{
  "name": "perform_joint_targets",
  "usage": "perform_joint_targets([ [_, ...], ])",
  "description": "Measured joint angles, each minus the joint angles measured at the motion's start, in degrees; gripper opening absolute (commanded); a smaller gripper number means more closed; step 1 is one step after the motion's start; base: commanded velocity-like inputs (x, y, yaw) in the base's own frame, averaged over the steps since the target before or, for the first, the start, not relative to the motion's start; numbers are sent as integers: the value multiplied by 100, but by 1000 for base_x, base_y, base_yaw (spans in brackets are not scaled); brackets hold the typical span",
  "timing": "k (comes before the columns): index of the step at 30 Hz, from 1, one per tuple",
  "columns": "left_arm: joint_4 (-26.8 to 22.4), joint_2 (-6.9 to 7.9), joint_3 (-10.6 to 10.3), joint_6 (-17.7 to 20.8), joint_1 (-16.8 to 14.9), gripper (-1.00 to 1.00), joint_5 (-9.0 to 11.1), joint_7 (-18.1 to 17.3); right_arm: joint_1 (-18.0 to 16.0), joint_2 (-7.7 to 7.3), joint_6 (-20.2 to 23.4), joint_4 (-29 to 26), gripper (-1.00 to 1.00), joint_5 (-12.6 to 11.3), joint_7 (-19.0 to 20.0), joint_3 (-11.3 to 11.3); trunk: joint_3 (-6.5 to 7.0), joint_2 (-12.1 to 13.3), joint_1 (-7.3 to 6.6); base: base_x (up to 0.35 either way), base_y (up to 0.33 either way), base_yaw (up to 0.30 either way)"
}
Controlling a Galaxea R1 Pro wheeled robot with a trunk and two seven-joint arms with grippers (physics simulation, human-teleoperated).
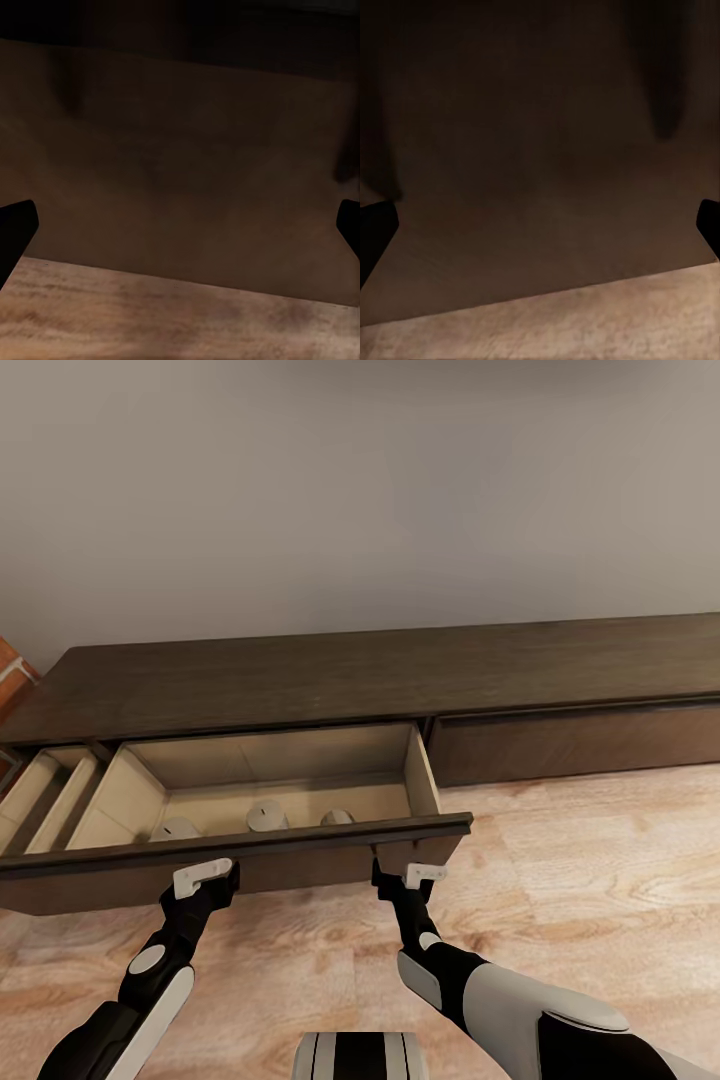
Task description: Place each of the two pumpkins and all three candles from the living room inside a cabinet in the living room (use any cabinet), then make sure every cabinet is closed, and position the cauldron so it is next to a table in the living room.
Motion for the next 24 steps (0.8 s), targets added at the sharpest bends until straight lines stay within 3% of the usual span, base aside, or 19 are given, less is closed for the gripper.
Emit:
perform_joint_targets([
  [24, 0, -3, 18, 0, 6, 100, -1, 12, -1, 0, 52, -49, 100, 11, 9, -12, 0, 0, 2, 60, 0, 0],
])
